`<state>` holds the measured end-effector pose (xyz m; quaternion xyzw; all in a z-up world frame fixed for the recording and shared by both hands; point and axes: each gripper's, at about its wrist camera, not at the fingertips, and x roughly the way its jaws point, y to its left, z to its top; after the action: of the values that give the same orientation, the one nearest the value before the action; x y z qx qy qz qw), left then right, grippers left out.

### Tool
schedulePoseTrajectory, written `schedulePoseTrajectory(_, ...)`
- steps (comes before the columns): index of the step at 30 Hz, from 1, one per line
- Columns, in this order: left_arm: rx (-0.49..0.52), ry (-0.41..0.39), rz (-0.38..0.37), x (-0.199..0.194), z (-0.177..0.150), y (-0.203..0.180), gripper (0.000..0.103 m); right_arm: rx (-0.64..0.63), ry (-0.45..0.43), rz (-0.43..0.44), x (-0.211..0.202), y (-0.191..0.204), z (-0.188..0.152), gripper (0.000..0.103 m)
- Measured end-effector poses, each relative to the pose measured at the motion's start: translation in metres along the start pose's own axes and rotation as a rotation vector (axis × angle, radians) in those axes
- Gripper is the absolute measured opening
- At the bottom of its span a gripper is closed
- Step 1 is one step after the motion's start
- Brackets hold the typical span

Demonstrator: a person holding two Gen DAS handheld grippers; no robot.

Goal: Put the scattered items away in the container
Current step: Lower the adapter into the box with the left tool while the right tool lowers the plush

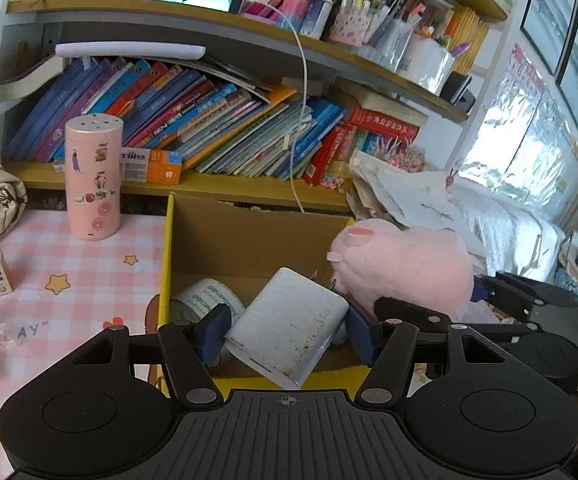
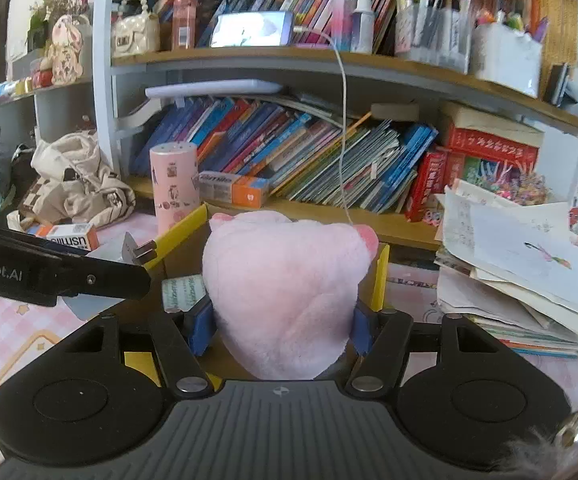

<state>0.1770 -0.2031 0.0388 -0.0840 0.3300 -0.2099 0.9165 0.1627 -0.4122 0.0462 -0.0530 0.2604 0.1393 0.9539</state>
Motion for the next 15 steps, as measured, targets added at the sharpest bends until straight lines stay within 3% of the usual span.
schedulePoseTrajectory(15,0.087,0.102,0.072,0.055,0.003,-0.012,0.062,-0.054,0.140,0.128,0.078,-0.027,0.017,0.062)
